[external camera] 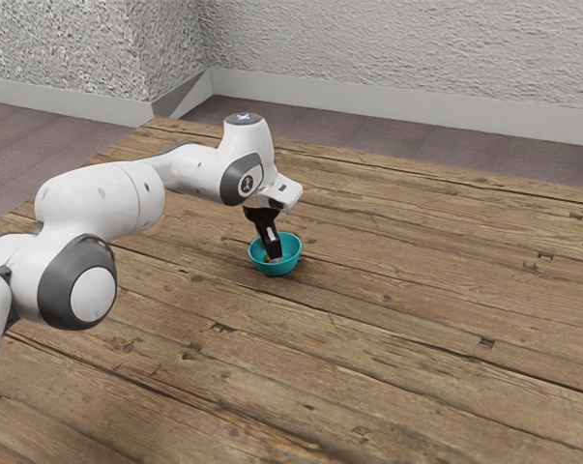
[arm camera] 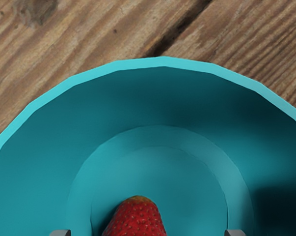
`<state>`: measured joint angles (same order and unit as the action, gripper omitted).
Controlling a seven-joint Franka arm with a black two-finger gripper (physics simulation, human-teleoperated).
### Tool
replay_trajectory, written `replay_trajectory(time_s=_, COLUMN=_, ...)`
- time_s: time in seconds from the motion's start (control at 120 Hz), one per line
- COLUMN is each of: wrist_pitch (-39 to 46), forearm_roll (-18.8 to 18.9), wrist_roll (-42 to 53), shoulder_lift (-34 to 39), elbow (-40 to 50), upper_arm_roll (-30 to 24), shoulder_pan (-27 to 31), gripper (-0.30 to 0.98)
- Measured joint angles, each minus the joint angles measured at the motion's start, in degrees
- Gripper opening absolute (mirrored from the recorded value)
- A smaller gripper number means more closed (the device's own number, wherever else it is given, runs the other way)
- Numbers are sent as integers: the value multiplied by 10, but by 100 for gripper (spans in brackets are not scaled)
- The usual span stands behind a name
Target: Take strawberry from the bowl
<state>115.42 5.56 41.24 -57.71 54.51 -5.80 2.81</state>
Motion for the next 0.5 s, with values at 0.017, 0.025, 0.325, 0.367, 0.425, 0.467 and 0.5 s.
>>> replay_trajectory(time_s=0.017, wrist_pitch=0, forearm_roll=0, wrist_roll=0, shoulder_lift=0, elbow=0, upper_arm_roll=0, shoulder_pan=0, gripper=37)
replay_trajectory(time_s=0.025, wrist_pitch=0, forearm_roll=-1, wrist_roll=0, shoulder_lift=0, elbow=0, upper_arm_roll=0, shoulder_pan=0, gripper=37)
replay_trajectory(time_s=0.325, wrist_pitch=-2, forearm_roll=-4, wrist_roll=3, shoulder_lift=-1, elbow=0, upper_arm_roll=0, shoulder_pan=0, gripper=29)
replay_trajectory(time_s=0.367, wrist_pitch=-2, forearm_roll=-4, wrist_roll=4, shoulder_lift=-1, elbow=0, upper_arm_roll=0, shoulder_pan=0, gripper=28)
replay_trajectory(time_s=0.425, wrist_pitch=-2, forearm_roll=-4, wrist_roll=4, shoulder_lift=-1, elbow=0, upper_arm_roll=0, shoulder_pan=0, gripper=27)
replay_trajectory(time_s=0.467, wrist_pitch=-2, forearm_roll=-4, wrist_roll=4, shoulder_lift=-1, elbow=0, upper_arm_roll=0, shoulder_pan=0, gripper=25)
replay_trajectory(time_s=0.5, wrist_pitch=-2, forearm_roll=-4, wrist_roll=4, shoulder_lift=-1, elbow=0, upper_arm_roll=0, shoulder_pan=0, gripper=24)
